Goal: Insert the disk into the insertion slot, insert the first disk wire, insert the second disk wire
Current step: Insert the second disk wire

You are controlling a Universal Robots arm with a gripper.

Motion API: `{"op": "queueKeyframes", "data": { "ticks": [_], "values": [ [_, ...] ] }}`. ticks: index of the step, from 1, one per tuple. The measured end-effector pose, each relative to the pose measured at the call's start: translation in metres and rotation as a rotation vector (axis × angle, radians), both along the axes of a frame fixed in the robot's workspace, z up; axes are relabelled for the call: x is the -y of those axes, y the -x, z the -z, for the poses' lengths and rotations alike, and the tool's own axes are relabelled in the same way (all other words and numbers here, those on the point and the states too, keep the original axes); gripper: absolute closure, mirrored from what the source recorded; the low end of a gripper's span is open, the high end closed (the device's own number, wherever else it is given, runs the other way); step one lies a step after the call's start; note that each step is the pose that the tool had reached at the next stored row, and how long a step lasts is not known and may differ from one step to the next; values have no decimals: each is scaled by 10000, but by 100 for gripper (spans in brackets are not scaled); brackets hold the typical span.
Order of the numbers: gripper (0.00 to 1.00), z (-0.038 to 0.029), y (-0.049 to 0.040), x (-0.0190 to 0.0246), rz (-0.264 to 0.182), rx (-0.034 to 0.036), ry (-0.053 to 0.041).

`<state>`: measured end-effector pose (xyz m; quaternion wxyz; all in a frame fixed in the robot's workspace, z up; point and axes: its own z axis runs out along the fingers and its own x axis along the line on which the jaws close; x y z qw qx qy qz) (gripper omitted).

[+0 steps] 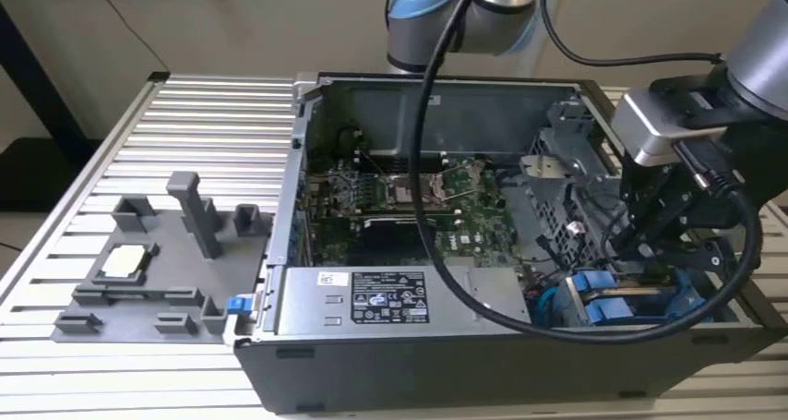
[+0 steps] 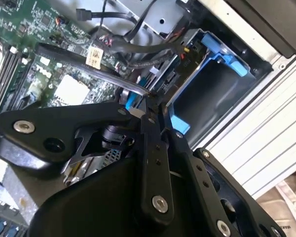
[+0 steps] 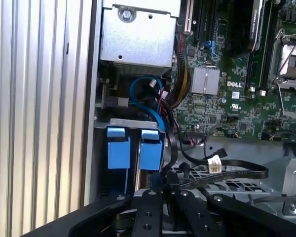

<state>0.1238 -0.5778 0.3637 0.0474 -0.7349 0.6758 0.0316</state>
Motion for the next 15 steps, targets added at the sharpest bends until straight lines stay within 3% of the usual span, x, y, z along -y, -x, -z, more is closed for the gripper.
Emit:
{"op": "queueKeyframes", "data": {
  "ticks": [4, 6, 8, 15],
  "values": [
    [84, 5, -103, 6, 0, -434, 0],
    [84, 11, -147, 14, -1, -585, 1],
    [84, 20, -182, 26, 1, -638, 0],
    [84, 68, -199, 66, 24, -643, 1]
  ]
}}
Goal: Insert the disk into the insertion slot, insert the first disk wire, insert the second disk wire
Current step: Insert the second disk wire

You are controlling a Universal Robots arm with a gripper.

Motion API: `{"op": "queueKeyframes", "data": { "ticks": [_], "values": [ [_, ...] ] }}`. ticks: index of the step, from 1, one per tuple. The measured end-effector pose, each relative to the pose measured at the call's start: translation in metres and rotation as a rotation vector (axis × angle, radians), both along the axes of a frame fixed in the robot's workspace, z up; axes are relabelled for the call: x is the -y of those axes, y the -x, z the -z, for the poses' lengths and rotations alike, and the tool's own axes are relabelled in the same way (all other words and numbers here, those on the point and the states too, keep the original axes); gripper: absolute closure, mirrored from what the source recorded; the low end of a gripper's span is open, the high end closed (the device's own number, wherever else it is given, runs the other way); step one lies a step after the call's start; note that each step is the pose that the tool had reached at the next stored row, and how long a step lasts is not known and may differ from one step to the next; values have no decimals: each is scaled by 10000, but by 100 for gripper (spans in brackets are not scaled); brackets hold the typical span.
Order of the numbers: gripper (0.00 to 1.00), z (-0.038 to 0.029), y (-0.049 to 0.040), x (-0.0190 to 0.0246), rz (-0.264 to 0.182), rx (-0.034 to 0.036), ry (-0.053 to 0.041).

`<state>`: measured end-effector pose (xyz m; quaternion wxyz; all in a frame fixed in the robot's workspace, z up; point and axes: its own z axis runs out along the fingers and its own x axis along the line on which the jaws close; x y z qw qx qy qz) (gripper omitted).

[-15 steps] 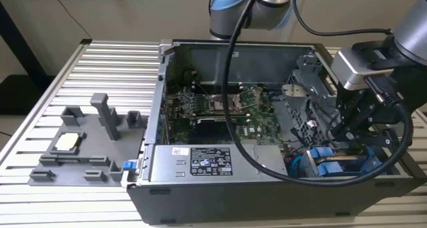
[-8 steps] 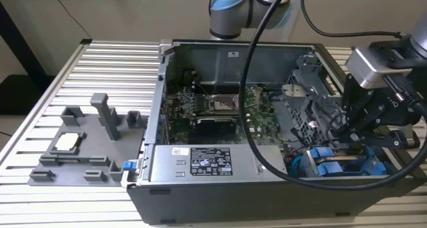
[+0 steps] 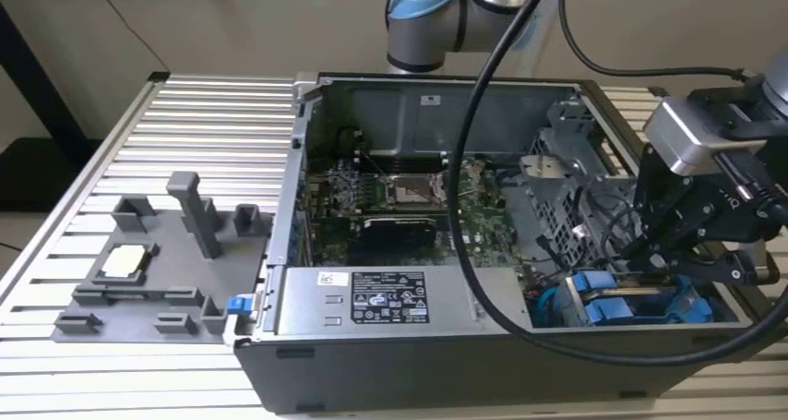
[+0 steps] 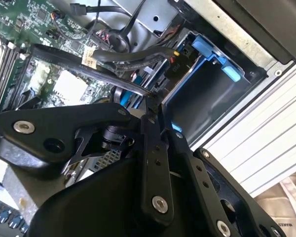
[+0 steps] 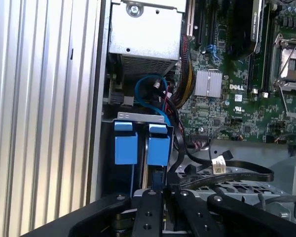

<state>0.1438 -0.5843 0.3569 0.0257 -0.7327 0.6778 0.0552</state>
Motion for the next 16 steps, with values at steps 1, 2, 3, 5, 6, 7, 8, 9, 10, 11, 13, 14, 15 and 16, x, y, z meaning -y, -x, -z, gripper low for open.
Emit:
{"op": "queueKeyframes", "data": {
  "ticks": [1, 2, 3, 5, 6, 7, 8, 9, 10, 11, 13, 14, 15, 16],
  "values": [
    [84, 0, 0, 0, 1, 0, 1],
    [84, 0, 0, 0, 1, 0, 2],
    [84, 0, 0, 0, 1, 0, 2],
    [84, 7, 0, 0, 13, 14, -3],
    [84, 14, 2, 0, 39, 48, -2],
    [84, 23, 3, 0, 72, 92, -2],
    [84, 32, 4, 0, 104, 133, -2],
    [84, 40, 6, 0, 133, 176, -1],
    [84, 46, 7, 0, 155, 201, -1],
    [84, 47, 7, 0, 159, 201, 0],
    [84, 50, 7, 0, 161, 202, 0],
    [84, 59, 7, 0, 161, 204, -2],
    [84, 71, 7, 1, 162, 208, -3],
    [84, 81, 7, 0, 162, 218, -2]
  ]
}}
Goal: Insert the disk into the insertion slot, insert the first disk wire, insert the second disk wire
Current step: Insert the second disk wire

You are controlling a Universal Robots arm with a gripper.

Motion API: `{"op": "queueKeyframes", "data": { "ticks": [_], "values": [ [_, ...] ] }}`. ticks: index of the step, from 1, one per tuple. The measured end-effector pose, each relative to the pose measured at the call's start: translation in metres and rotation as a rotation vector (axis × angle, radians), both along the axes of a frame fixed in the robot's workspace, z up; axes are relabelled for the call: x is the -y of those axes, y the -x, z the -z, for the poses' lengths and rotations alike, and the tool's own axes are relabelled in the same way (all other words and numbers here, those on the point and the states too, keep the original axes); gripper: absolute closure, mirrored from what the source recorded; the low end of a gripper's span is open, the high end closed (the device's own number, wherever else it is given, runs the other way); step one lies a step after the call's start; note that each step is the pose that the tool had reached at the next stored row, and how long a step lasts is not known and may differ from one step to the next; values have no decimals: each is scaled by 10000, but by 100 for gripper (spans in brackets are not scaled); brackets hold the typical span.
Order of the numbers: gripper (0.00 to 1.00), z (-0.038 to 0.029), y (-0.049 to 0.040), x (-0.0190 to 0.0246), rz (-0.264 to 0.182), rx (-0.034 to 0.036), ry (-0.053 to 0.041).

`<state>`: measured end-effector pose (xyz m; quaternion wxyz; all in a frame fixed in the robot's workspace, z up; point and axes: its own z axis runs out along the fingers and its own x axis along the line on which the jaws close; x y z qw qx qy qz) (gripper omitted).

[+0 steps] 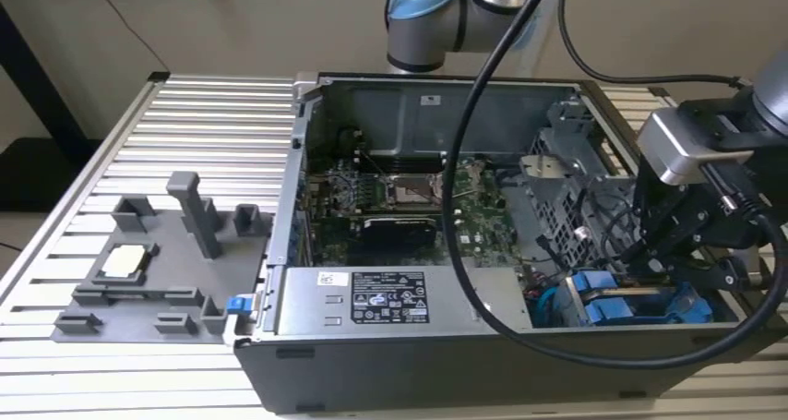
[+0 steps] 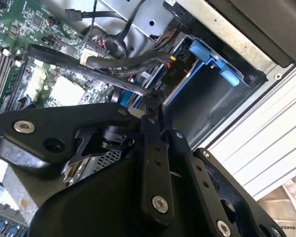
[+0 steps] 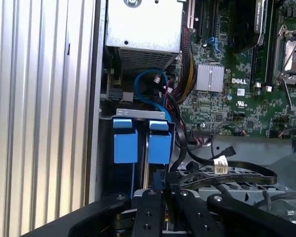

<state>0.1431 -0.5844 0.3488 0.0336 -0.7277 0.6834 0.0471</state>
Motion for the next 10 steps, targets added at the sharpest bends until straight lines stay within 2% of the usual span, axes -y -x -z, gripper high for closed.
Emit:
{"op": "queueKeyframes", "data": {
  "ticks": [2, 10],
  "values": [
    [84, 12, 0, 0, 0, 26, 2],
    [84, 29, 0, 0, 108, 51, -8]
  ]
}}
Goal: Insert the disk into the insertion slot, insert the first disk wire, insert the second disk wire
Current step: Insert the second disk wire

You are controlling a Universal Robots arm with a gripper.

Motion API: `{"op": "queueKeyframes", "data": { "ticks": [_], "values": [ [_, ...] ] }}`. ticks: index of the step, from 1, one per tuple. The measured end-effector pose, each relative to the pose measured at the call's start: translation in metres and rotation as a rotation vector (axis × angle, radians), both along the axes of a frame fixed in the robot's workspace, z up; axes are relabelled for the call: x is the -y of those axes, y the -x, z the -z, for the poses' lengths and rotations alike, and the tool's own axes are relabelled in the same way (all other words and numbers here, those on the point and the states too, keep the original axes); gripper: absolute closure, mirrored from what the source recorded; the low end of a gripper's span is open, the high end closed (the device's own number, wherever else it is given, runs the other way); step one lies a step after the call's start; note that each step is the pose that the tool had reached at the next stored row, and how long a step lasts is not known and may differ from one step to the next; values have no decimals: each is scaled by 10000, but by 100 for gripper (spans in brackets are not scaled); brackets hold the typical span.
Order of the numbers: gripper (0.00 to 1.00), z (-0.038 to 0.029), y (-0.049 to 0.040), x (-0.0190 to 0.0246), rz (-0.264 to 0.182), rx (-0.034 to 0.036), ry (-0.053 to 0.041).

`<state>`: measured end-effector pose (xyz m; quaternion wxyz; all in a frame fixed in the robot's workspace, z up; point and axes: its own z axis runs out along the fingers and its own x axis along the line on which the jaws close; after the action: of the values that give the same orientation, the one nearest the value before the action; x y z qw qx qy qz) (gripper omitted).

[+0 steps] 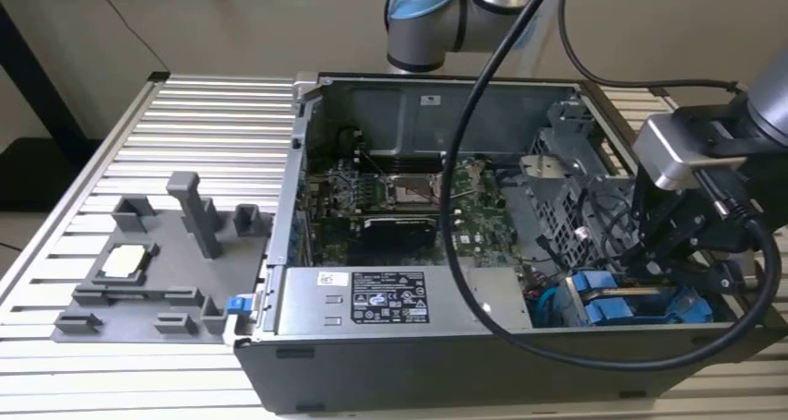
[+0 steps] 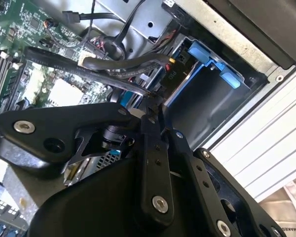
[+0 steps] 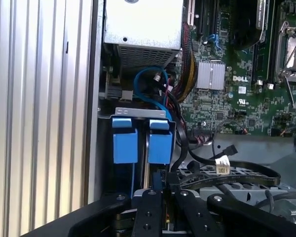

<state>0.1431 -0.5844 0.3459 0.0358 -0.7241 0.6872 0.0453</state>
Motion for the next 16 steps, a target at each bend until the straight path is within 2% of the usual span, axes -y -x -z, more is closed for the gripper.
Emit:
{"op": "queueKeyframes", "data": {
  "ticks": [16],
  "values": [
    [84, 46, -27, 0, 273, 2, -155]
  ]
}}
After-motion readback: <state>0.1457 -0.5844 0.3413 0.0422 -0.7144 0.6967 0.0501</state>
